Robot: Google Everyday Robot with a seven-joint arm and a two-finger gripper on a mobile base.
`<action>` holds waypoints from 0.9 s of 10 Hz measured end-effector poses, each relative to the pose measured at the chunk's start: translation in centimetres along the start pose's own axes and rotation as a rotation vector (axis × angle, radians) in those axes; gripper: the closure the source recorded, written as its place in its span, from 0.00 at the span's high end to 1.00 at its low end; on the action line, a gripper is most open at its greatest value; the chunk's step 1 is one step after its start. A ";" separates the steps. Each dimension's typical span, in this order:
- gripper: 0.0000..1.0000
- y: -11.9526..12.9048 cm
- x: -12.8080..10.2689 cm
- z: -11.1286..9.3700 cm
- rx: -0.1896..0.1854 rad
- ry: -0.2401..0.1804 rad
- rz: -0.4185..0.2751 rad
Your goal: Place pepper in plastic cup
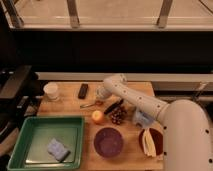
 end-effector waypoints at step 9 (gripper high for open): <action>0.00 0.1 1.6 -10.4 0.126 0.111 0.017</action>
